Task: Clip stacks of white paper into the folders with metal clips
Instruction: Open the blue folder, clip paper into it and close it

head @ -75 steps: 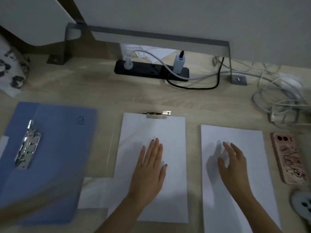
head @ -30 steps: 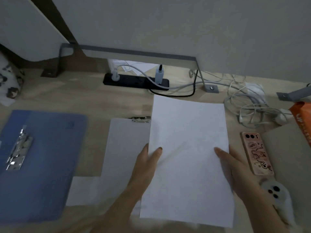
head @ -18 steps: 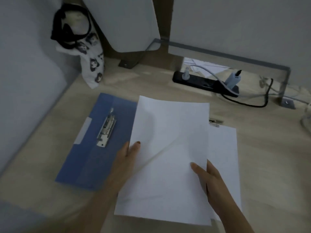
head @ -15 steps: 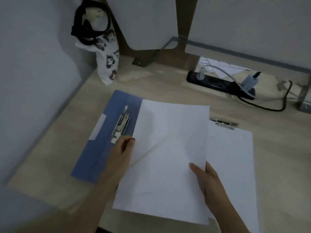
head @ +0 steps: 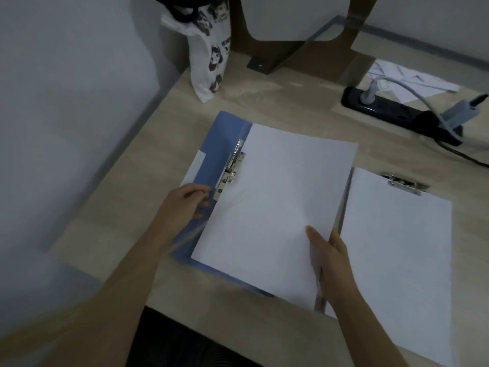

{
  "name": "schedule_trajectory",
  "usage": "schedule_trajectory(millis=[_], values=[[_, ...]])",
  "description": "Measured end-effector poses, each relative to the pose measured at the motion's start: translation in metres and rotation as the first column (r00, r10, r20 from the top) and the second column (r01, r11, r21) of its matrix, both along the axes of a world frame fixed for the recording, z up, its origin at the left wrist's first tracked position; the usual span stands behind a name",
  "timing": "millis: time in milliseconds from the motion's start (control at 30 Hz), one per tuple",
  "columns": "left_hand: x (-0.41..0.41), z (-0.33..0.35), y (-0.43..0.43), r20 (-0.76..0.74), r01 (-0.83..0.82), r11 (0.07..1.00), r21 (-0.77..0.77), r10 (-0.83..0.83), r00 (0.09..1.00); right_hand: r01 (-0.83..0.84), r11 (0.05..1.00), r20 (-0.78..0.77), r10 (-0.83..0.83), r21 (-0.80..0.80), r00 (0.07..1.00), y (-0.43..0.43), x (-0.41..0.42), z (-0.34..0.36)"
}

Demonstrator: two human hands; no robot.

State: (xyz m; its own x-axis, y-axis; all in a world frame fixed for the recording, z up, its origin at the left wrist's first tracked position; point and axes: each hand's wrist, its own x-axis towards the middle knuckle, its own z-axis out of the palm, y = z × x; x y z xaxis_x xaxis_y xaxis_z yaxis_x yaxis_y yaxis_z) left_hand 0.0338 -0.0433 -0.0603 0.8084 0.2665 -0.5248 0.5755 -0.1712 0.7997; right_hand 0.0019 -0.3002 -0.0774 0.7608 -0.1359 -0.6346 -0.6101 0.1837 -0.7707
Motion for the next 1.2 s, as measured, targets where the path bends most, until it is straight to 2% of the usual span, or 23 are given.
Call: schedule_trajectory(millis=[300, 467, 600, 733, 933, 1067, 1200], values=[[0.001, -0.002, 0.002, 0.004, 0.015, 1.000, -0.001, -0.015, 1.000, -0.023, 0.999, 0.003, 0.023, -0.026, 1.000, -0.003, 0.009, -0.007], [0.016, 0.001, -0.008, 0.092, 0.070, 0.991, 0.110, -0.080, 0.992, -0.036, 0.999, 0.000, 0.036, -0.025, 0.999, -0.004, 0.004, -0.011], [0.040, 0.012, -0.023, 0.156, 0.133, 0.991, -0.013, -0.130, 0.979, -0.020, 1.000, 0.003, 0.020, -0.018, 1.000, -0.001, 0.002, -0.012], [0.061, 0.014, -0.032, 0.133, 0.170, 0.981, -0.093, -0.157, 0.979, -0.013, 1.000, 0.006, 0.013, -0.024, 1.000, -0.001, 0.006, -0.012], [0.074, 0.014, -0.034, 0.079, 0.204, 0.976, -0.074, -0.198, 0.977, -0.036, 0.998, 0.014, 0.037, -0.041, 0.999, -0.002, 0.009, -0.013], [0.081, 0.020, -0.033, 0.036, 0.159, 0.985, -0.060, -0.157, 0.987, -0.060, 0.998, -0.006, 0.060, -0.034, 0.998, -0.005, 0.011, -0.014], [0.062, 0.019, -0.023, 0.062, 0.170, 0.983, -0.063, -0.166, 0.984, -0.059, 0.998, -0.013, 0.058, -0.022, 0.998, -0.006, 0.013, -0.015]])
